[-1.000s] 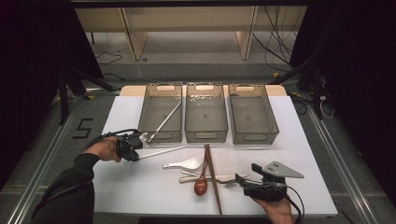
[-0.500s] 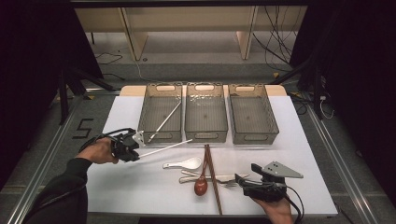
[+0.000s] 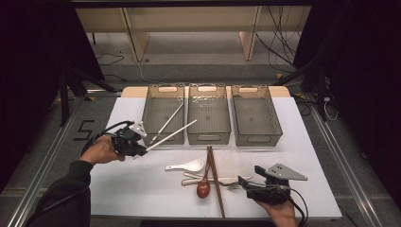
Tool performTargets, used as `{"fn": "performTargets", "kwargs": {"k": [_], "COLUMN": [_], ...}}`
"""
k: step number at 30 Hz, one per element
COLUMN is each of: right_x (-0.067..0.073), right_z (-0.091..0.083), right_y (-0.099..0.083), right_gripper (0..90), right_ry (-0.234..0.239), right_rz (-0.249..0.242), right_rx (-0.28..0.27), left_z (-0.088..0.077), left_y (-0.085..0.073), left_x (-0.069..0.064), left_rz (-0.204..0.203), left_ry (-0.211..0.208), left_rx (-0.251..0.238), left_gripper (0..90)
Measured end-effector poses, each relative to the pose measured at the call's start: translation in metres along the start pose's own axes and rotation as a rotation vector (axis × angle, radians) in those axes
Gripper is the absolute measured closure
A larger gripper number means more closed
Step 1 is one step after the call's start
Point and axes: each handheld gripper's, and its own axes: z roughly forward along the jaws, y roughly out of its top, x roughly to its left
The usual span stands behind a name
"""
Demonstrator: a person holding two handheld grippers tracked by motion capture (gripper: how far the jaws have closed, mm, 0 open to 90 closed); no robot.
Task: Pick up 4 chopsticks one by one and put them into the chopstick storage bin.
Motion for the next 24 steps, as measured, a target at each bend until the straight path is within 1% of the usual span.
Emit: {"fn": "performTargets", "kwargs": {"k": [1,2,3,6,9,11,12,15,16,17,18,20,21,24], "right_x": [0.0,0.0,0.0,0.0,0.0,0.0,0.0,0.0,0.0,0.0,0.0,0.0,0.0,0.0], "right_z": [0.0,0.0,0.0,0.0,0.0,0.0,0.0,0.0,0.0,0.0,0.0,0.0,0.0,0.0], "right_y": [0.0,0.0,0.0,0.0,0.0,0.0,0.0,0.0,0.0,0.0,0.0,0.0,0.0,0.0], "right_gripper": [25.8,25.8,25.8,25.8,25.8,25.8,25.8,25.7,25.7,25.8,25.8,25.7,25.8,25.7], "right_ry": [0.0,0.0,0.0,0.001,0.0,0.0,0.0,0.001,0.001,0.001,0.002,0.002,0.002,0.002], "right_rz": [0.001,0.001,0.001,0.001,0.001,0.002,0.002,0.001,0.002,0.001,0.001,0.001,0.004,0.002], "right_rx": [0.0,0.0,0.001,0.0,-0.001,-0.001,-0.001,-0.002,-0.002,-0.002,-0.002,-0.002,-0.002,-0.003], "left_z": [-0.003,-0.003,-0.006,-0.01,-0.013,-0.016,-0.016,-0.019,-0.019,-0.02,-0.02,-0.02,-0.021,-0.021], "left_y": [0.002,0.002,0.004,0.009,0.013,0.017,0.019,0.024,0.024,0.027,0.029,0.031,0.035,0.041], "left_x": [0.002,0.002,0.003,0.005,0.007,0.01,0.011,0.015,0.015,0.018,0.02,0.021,0.024,0.027], "left_rz": [-0.03,-0.03,-0.061,-0.101,-0.159,-0.182,-0.198,-0.232,-0.232,-0.254,-0.266,-0.272,-0.283,-0.302], "left_ry": [-0.002,-0.002,0.002,0.019,0.03,0.049,0.051,0.067,0.067,0.075,0.078,0.085,0.097,0.105], "left_rx": [-0.017,-0.017,-0.033,-0.048,-0.084,-0.092,-0.101,-0.115,-0.115,-0.127,-0.132,-0.131,-0.135,-0.143], "left_gripper": [83.2,83.2,83.2,83.2,83.2,83.2,83.2,83.2,83.2,83.2,83.2,83.2,83.2,83.2]}}
